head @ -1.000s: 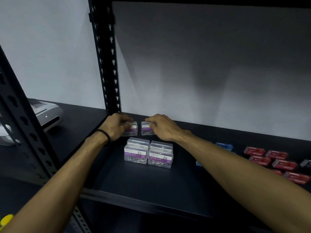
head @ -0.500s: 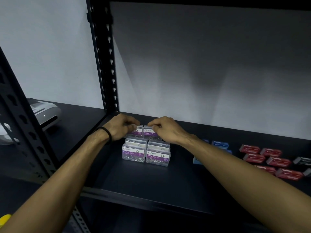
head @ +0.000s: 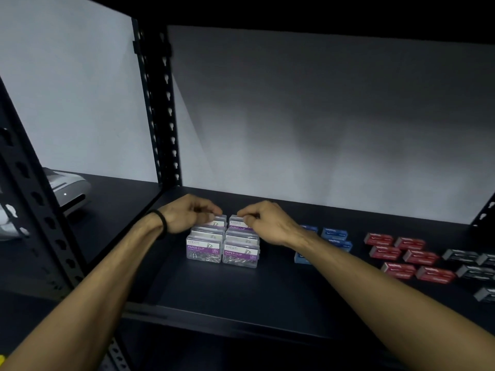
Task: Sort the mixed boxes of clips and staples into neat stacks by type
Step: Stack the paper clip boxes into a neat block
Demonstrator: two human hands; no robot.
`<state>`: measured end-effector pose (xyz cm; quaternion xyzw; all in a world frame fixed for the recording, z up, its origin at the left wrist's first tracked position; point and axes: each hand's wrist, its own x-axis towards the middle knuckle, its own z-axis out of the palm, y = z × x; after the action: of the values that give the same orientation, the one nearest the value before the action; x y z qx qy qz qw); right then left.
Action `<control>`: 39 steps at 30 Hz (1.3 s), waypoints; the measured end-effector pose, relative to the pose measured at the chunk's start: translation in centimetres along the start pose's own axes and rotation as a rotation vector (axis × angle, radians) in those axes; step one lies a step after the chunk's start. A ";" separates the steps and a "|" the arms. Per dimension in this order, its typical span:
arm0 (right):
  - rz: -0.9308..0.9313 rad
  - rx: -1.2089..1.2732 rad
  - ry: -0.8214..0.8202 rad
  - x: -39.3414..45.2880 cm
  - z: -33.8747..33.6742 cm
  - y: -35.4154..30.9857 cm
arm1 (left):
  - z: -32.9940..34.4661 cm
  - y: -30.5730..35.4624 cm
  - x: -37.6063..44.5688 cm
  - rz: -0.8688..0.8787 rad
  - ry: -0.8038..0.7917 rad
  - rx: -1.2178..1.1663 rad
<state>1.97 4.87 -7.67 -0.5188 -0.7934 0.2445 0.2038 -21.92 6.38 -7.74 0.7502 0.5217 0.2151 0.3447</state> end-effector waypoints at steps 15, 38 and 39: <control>-0.018 0.021 -0.019 -1.0 0.1 -0.4 | 0.4 0.2 -0.8 0.017 -0.017 -0.025; -0.118 -0.280 -0.194 -1.6 0.7 -0.1 | 1.2 1.8 -2.6 -0.109 -0.144 0.344; -0.120 -0.278 -0.193 -1.5 0.7 -0.1 | 1.1 1.9 -2.6 -0.114 -0.148 0.351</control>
<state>2.05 3.30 -8.27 -0.4676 -0.8651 0.1687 0.0673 -20.89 3.23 -7.02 0.7819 0.5660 0.0454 0.2575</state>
